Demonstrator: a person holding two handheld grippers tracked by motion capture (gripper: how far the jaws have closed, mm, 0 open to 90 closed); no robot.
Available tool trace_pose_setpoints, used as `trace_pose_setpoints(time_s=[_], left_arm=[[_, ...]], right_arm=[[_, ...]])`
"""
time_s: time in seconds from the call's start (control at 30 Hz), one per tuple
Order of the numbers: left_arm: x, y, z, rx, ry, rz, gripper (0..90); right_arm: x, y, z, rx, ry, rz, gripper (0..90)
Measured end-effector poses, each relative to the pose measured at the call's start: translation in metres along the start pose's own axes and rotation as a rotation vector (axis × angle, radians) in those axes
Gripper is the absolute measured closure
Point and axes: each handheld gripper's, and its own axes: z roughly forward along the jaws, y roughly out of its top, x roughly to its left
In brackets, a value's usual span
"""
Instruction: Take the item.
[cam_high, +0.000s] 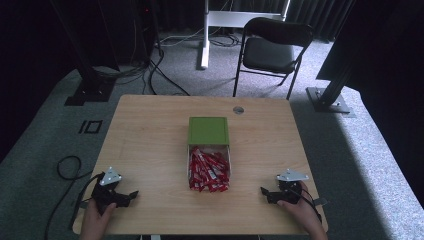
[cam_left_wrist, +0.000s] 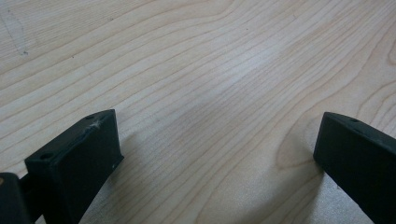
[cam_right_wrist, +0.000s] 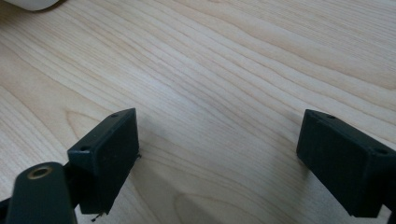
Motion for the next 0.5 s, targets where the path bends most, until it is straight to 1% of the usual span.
trace_pose_setpoints(time_s=[0.3, 0.5], left_arm=[[0.0000, 0.0000, 0.0000, 0.000, 0.000, 0.000, 1.4], [0.0000, 0.0000, 0.0000, 0.000, 0.000, 0.000, 1.5]], right_arm=[[0.0000, 0.0000, 0.0000, -0.001, 0.000, -0.001, 12.5], [-0.0014, -0.0002, -0.0007, -0.005, -0.002, 0.012, 13.6]])
